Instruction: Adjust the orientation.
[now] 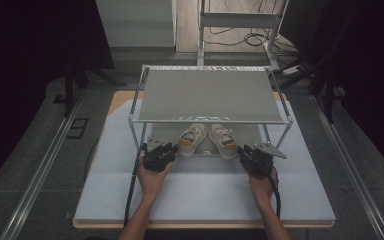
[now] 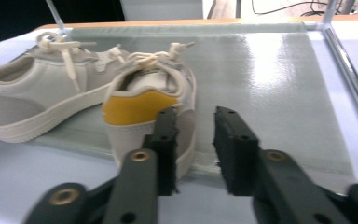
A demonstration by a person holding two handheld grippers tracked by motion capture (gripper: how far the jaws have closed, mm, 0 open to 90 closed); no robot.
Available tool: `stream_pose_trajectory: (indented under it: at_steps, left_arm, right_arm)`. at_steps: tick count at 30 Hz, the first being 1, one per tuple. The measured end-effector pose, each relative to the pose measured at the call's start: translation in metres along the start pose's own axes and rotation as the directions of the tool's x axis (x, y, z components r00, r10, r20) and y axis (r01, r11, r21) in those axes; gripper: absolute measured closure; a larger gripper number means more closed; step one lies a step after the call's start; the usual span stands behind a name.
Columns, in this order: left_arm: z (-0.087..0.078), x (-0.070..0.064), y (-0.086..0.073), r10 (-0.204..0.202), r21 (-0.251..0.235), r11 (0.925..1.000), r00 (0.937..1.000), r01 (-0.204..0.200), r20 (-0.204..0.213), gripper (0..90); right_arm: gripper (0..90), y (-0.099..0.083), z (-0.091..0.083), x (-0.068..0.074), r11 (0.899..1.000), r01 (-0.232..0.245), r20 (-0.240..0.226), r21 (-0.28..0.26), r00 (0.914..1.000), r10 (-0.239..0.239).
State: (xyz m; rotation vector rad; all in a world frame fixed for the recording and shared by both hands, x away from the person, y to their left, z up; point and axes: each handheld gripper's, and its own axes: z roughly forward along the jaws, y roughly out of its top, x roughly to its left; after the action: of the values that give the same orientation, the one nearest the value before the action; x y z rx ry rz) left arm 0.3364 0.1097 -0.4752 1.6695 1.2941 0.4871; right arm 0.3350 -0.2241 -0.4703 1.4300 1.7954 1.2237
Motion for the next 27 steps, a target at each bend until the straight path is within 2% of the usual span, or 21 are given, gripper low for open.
stream_pose_trajectory:
  at_steps: [3,8,12,13,14,19,24,27]
  left_arm:
    - [0.003,0.004,0.001,0.010,0.017,0.9998,0.9996,-0.010,-0.027,80.5]
    - [0.015,0.003,0.005,0.038,0.046,0.9983,0.9971,-0.035,-0.067,83.1]
    - [0.025,0.004,0.007,0.104,0.078,0.9920,0.9924,-0.099,-0.066,83.2]
    - [0.027,0.004,0.007,0.105,0.087,0.9912,0.9924,-0.100,-0.063,83.2]
    - [0.029,0.003,0.005,0.083,0.088,0.9931,0.9946,-0.077,-0.062,83.1]
    - [0.034,0.002,0.001,0.075,0.111,0.9914,0.9962,-0.070,-0.045,83.1]
    - [0.034,0.001,0.001,0.067,0.110,0.9920,0.9969,-0.062,-0.042,84.4]
    - [0.034,-0.001,0.001,0.059,0.111,0.9922,0.9980,-0.056,-0.023,84.8]
  right_arm:
    - [78.2,0.000,0.004,-0.003,1.000,0.013,0.012,0.019,0.9998,-0.014]
    - [83.0,-0.002,0.015,-0.004,0.998,0.026,0.018,0.060,0.9995,-0.027]
    - [83.3,-0.004,0.021,-0.005,0.996,0.032,0.023,0.078,0.9992,-0.034]
    - [83.3,-0.004,0.021,-0.005,0.996,0.031,0.023,0.082,0.9992,-0.033]
    - [83.3,-0.005,0.022,-0.005,0.996,0.033,0.023,0.087,0.9991,-0.036]
    - [83.4,-0.008,0.022,-0.004,0.995,0.037,0.023,0.096,0.9990,-0.039]
    - [85.3,-0.009,0.023,-0.001,0.995,0.045,0.032,0.094,0.9983,-0.048]
    - [87.3,-0.009,0.023,0.001,0.994,0.048,0.036,0.094,0.9980,-0.052]
